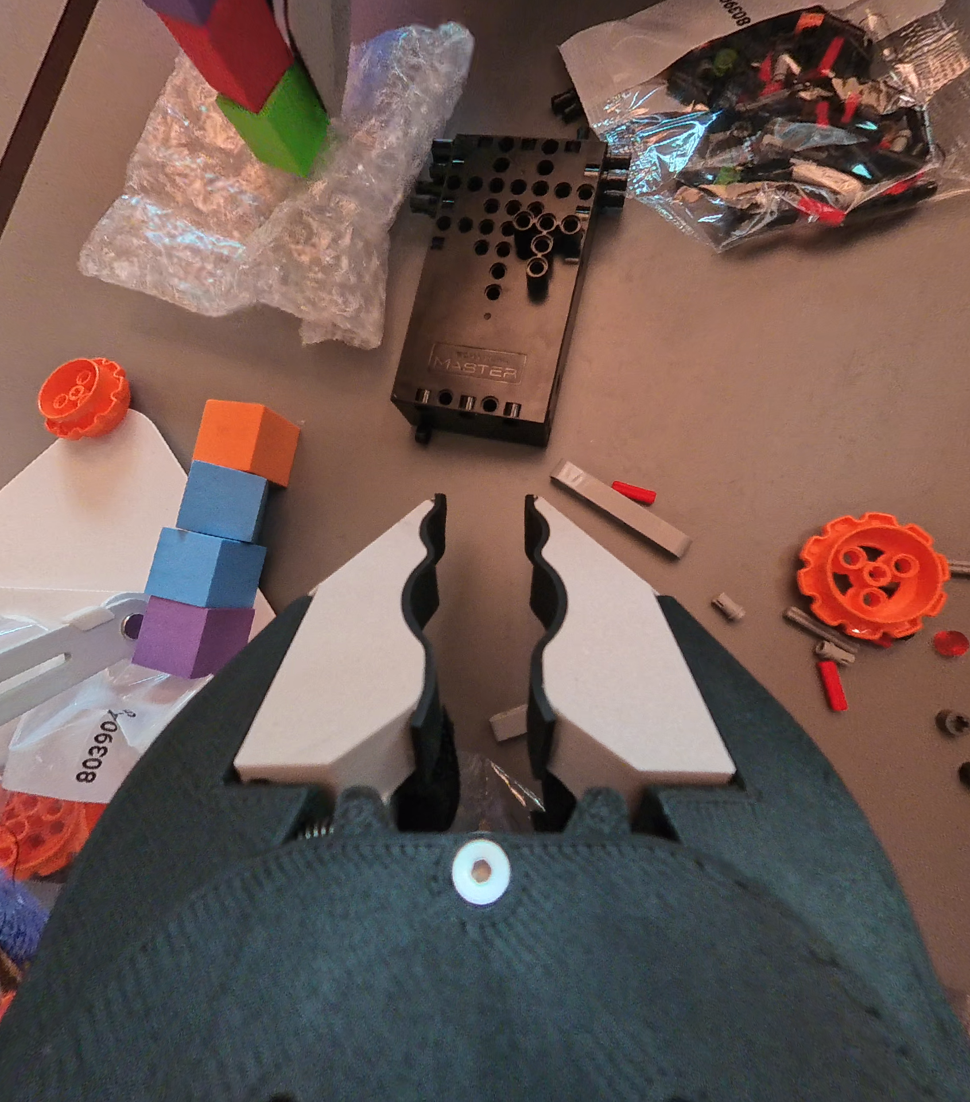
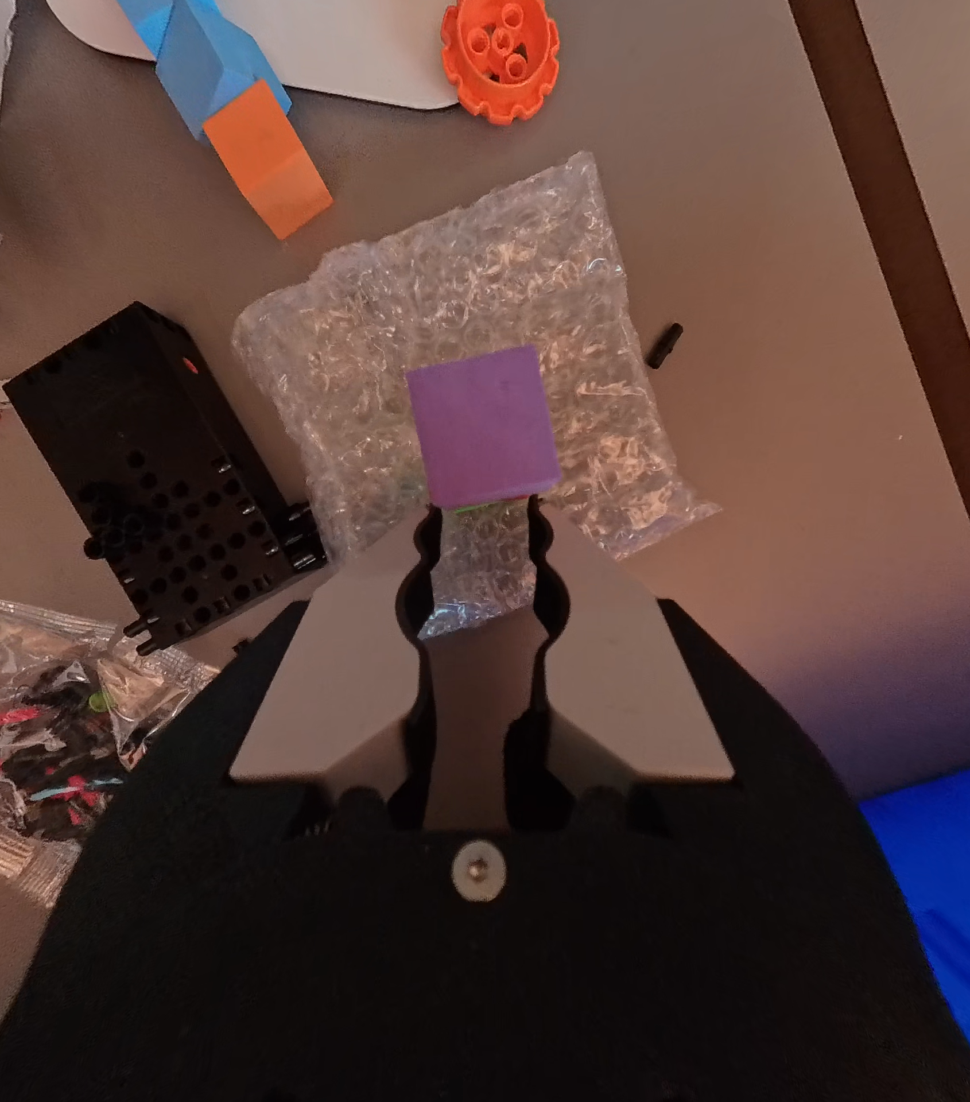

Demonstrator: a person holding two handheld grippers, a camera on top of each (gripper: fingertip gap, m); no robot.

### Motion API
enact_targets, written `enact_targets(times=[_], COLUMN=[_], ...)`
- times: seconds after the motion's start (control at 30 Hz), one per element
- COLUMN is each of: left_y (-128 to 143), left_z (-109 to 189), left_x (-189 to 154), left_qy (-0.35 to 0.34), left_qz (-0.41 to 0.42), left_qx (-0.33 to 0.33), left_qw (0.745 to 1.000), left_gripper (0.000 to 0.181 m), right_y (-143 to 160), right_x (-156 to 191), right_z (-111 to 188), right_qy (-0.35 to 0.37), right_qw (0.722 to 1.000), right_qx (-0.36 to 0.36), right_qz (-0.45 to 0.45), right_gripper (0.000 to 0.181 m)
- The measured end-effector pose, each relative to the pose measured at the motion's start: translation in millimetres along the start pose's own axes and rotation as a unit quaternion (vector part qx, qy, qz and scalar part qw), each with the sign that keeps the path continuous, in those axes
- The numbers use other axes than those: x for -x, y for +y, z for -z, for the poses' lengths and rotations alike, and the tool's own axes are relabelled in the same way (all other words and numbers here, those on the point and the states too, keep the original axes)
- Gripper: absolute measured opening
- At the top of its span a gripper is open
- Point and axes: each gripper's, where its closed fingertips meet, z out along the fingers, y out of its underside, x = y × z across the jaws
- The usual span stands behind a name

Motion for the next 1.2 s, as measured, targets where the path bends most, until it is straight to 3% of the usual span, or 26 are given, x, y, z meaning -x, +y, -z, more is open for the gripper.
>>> enact_targets(times=[0.1,0.23,0.37,0.47,0.57,0.7,0.9,1.07,1.2], left_y=[1,7,11,13,14,16,19,17,16], left_z=[1,8,12,12,11,12,12,14,15], left_x=[1,8,12,13,12,12,9,9,9], left_qy=[-0.002,-0.016,-0.022,-0.022,-0.021,-0.023,-0.017,-0.020,-0.020], left_qz=[0.000,0.006,0.014,0.015,0.014,0.010,0.005,0.005,0.004], left_qx=[0.002,0.009,0.013,0.016,0.015,0.023,0.031,0.027,0.025], left_qw=[1.000,1.000,1.000,1.000,1.000,0.999,0.999,0.999,0.999], left_gripper=[0.025,0.025,0.024,0.024,0.024,0.024,0.024,0.024,0.023], right_y=[2,3,-38,-69,-92,-95,-91,-94,-104], right_x=[-3,-6,48,88,97,82,71,72,73], right_z=[8,43,67,41,0,-45,-76,-69,-19], right_qy=[0.015,0.069,0.028,-0.004,0.009,0.044,0.052,0.055,0.060], right_qw=[1.000,0.997,0.996,0.993,0.992,0.989,0.986,0.986,0.989], right_qx=[0.006,0.010,-0.049,-0.051,-0.035,0.026,0.077,0.073,0.034], right_qz=[-0.001,0.012,0.070,0.106,0.118,0.141,0.140,0.137,0.131], right_gripper=[0.042,0.042,0.039,0.051,0.054,0.049,0.037,0.030,0.030])
